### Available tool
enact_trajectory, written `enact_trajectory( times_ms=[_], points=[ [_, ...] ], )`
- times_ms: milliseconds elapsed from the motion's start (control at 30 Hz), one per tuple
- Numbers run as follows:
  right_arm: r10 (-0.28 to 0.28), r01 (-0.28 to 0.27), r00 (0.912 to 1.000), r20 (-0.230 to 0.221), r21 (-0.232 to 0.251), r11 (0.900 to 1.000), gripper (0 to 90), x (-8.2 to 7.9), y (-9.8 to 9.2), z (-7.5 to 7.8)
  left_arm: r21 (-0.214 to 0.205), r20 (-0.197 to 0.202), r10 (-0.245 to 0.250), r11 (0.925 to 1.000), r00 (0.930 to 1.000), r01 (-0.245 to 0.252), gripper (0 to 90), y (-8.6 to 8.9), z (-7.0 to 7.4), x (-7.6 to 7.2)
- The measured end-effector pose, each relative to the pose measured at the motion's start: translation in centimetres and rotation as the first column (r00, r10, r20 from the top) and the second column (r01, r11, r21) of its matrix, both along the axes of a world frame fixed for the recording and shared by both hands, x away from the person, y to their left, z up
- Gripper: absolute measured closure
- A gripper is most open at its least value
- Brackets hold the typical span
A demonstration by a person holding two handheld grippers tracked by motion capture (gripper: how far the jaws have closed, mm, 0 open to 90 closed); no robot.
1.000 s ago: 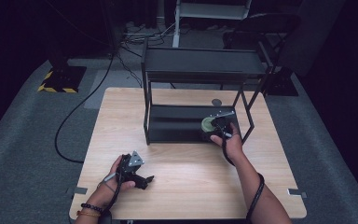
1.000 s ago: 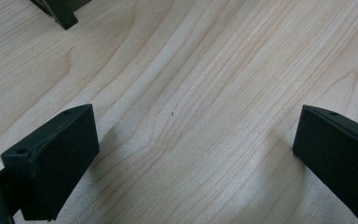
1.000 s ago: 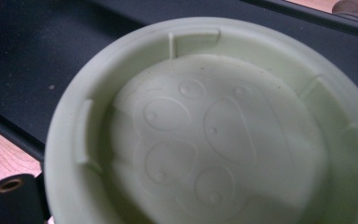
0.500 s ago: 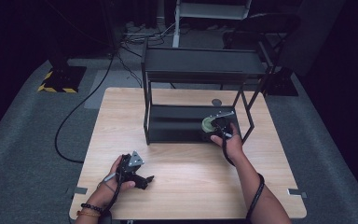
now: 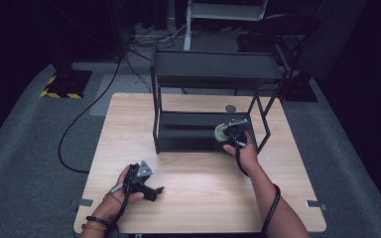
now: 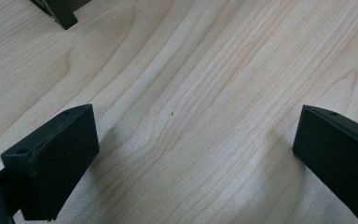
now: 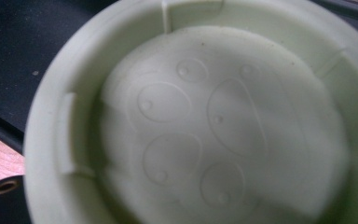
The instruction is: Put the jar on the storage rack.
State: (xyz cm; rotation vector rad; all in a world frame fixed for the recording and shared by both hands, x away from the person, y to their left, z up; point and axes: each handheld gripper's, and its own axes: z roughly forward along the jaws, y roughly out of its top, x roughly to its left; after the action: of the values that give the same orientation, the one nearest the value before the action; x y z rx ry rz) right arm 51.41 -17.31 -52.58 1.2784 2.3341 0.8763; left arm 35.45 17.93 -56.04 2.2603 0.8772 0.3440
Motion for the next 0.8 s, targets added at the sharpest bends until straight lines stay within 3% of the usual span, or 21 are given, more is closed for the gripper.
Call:
enact_trajectory(
  times_ms=[400, 800],
  points=[
    [-0.028, 0.029, 0.9987, 0.043, -0.021, 0.9994, 3.1, -0.07, 0.26, 0.23, 0.000, 0.000, 0.000, 1.0000, 1.0000, 0.000, 0.1, 0.00, 0.00, 0.00],
    [-0.031, 0.031, 0.9988, 0.038, 0.000, 0.9995, 3.0, -0.08, 0.43, 0.36, 0.000, 0.000, 0.000, 1.0000, 1.0000, 0.000, 0.1, 0.00, 0.00, 0.00]
  ],
)
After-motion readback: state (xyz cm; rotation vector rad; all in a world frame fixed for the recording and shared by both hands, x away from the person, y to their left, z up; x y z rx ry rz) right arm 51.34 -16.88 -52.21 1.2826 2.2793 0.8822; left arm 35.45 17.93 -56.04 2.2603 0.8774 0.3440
